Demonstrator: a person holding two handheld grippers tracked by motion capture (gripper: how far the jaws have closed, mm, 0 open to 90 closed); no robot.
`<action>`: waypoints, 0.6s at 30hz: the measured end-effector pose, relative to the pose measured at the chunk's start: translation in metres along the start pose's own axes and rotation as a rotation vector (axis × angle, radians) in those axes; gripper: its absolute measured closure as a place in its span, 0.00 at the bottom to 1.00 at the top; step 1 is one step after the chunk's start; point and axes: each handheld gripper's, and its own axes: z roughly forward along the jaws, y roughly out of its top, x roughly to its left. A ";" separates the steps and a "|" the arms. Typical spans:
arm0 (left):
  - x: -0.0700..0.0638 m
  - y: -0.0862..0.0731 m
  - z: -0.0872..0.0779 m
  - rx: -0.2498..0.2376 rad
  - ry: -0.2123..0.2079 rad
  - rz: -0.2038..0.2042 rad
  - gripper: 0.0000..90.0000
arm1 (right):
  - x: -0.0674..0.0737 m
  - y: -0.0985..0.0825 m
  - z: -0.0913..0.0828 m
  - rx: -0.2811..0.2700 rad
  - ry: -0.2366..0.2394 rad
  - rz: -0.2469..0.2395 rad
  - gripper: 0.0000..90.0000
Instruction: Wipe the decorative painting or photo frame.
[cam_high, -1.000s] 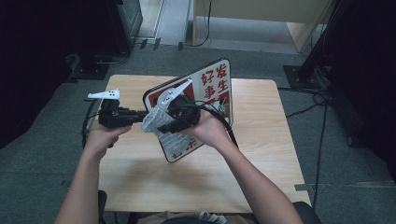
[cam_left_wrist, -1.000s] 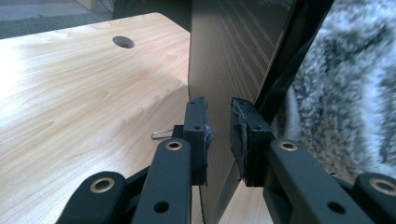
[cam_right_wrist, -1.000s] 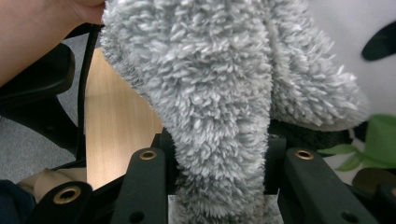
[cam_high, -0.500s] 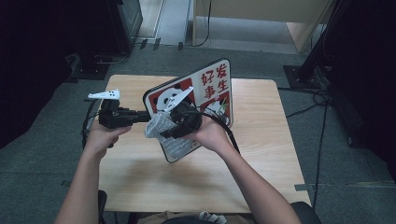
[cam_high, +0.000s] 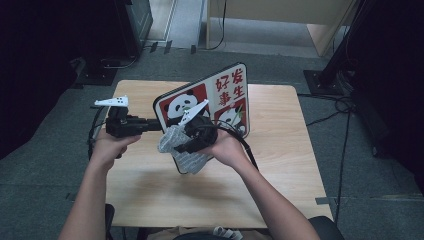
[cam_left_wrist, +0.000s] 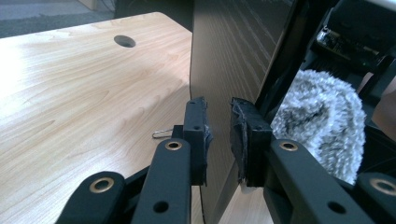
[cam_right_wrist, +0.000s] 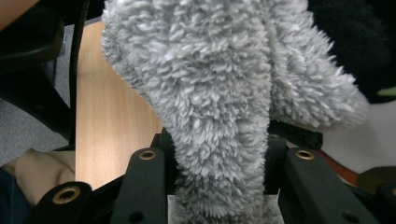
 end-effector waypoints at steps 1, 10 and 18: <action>0.000 0.000 0.000 0.000 0.000 -0.001 0.85 | 0.000 -0.001 0.001 0.001 -0.001 0.002 0.71; 0.000 0.000 0.000 0.002 -0.001 0.000 0.85 | 0.000 -0.013 0.009 0.004 0.008 -0.007 0.71; 0.000 0.000 0.000 0.006 0.003 0.000 0.86 | 0.000 -0.022 0.017 0.018 0.015 0.001 0.71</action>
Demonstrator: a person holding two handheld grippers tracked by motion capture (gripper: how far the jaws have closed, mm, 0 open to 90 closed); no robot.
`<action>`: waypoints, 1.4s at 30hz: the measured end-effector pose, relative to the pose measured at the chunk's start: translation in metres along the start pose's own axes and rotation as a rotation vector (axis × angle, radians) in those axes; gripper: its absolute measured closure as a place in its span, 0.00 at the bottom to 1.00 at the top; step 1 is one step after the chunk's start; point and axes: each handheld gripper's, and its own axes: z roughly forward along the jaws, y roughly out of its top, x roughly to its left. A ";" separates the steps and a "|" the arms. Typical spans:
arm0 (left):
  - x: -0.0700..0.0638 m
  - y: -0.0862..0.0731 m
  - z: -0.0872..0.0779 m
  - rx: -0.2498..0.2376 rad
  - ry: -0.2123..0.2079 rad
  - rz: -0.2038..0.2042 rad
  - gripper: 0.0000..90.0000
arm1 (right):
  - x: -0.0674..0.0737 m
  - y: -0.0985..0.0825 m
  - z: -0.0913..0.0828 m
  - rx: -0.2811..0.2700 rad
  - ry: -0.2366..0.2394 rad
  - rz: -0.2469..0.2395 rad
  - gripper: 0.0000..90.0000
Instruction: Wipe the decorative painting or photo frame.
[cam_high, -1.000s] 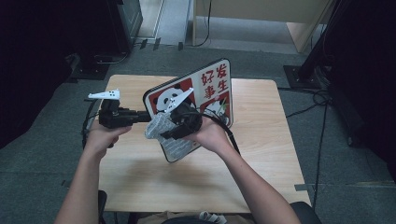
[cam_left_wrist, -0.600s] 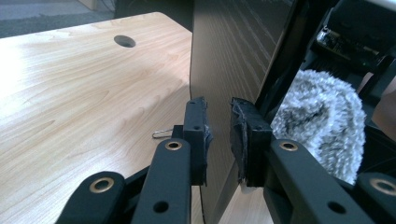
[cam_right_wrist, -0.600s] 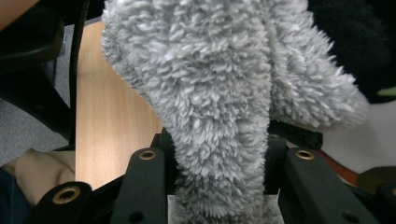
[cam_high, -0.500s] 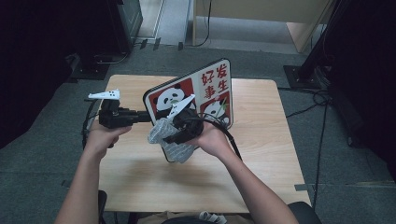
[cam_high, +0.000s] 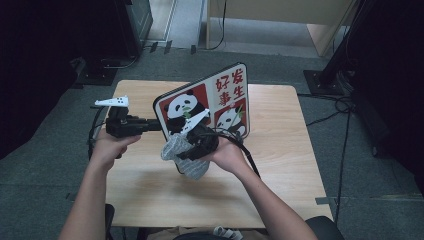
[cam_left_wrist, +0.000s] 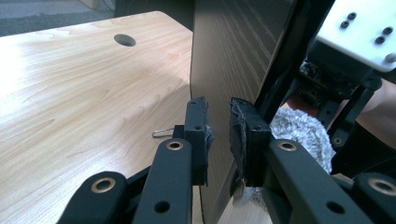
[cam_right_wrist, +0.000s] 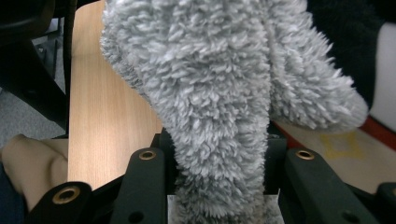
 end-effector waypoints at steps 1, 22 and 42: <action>0.000 0.000 0.000 0.000 0.000 0.000 0.86 | 0.000 -0.001 0.001 0.002 0.002 0.005 0.71; 0.000 -0.001 0.001 -0.002 0.004 -0.004 0.85 | -0.002 -0.036 0.029 0.028 0.046 0.052 0.71; 0.001 -0.002 0.000 0.001 0.009 -0.005 0.85 | -0.006 -0.059 0.049 0.058 0.064 0.071 0.71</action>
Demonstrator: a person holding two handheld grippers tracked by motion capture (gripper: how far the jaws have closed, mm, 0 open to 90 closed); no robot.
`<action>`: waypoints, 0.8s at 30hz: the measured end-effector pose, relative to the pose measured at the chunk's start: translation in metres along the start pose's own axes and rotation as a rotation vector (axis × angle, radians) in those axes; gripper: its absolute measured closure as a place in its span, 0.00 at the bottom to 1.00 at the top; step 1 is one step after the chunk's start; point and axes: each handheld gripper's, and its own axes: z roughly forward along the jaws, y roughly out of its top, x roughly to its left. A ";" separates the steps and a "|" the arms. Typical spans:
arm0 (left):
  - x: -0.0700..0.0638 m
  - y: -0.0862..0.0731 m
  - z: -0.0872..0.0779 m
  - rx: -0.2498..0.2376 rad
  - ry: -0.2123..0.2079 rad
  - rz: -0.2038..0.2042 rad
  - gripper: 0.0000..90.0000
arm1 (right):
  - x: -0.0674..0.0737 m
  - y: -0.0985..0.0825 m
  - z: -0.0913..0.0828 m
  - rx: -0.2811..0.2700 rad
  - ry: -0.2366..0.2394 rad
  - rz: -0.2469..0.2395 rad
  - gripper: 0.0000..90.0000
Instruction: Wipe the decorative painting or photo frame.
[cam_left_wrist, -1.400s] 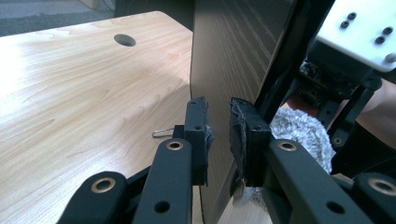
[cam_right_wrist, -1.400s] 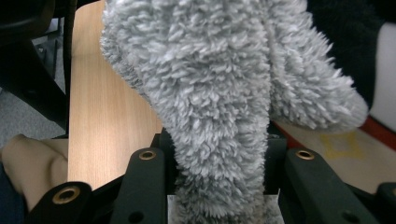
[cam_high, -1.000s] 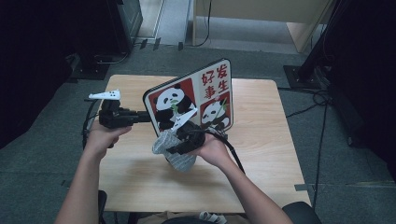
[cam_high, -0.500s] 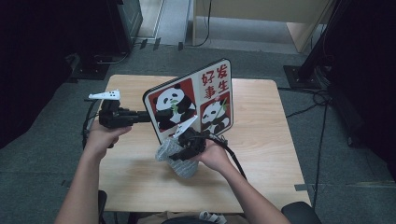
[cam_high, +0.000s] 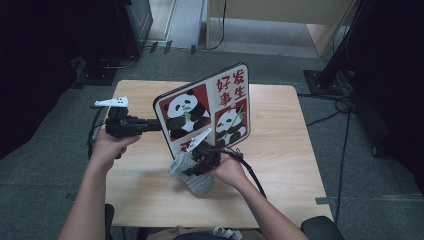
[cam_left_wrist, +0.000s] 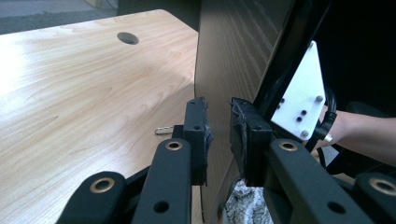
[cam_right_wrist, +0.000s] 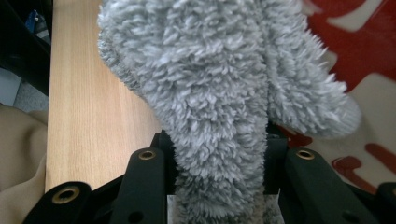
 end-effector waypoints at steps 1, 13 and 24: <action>0.000 0.000 0.000 0.000 0.000 0.000 0.85 | 0.000 -0.001 0.001 0.000 0.000 0.003 0.71; 0.000 0.000 0.000 0.000 0.013 0.003 0.83 | 0.002 -0.001 -0.001 0.010 -0.002 -0.001 0.71; 0.000 0.001 -0.001 0.010 0.031 0.008 0.78 | 0.013 0.009 -0.018 -0.005 0.005 -0.003 0.73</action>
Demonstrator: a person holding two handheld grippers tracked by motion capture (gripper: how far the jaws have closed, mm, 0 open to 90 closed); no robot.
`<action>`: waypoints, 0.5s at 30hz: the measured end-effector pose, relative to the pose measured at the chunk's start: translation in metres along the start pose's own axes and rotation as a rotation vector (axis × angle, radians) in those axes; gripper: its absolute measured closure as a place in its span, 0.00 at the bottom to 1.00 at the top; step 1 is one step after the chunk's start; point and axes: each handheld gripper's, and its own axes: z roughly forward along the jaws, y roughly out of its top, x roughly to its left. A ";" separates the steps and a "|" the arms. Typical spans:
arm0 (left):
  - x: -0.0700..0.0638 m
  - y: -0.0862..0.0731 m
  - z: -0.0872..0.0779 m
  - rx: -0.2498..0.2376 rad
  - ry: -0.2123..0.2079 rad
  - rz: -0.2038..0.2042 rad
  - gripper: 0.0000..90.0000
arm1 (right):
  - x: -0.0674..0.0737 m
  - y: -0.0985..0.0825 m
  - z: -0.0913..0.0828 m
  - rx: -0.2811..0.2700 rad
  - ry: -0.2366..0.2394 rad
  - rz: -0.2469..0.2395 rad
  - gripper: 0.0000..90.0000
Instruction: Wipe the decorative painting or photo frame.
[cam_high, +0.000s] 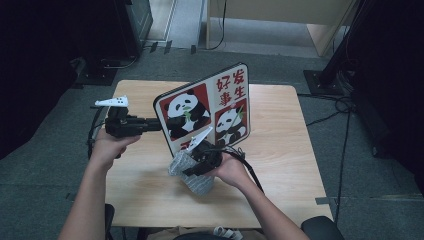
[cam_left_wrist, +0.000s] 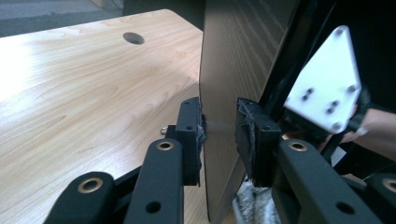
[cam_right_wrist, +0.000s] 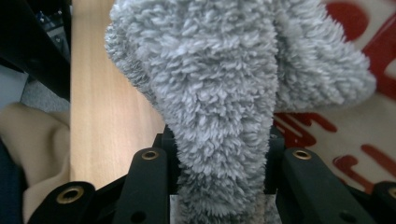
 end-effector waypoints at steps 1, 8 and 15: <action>0.000 0.000 0.000 0.002 0.004 0.000 0.77 | 0.002 0.002 -0.002 -0.007 -0.003 0.000 0.73; 0.002 0.000 -0.005 0.001 0.012 -0.006 0.73 | 0.013 0.017 -0.019 -0.044 -0.005 -0.041 0.73; 0.003 0.000 -0.011 -0.007 0.047 -0.009 0.59 | 0.024 0.037 -0.033 -0.065 -0.007 -0.084 0.72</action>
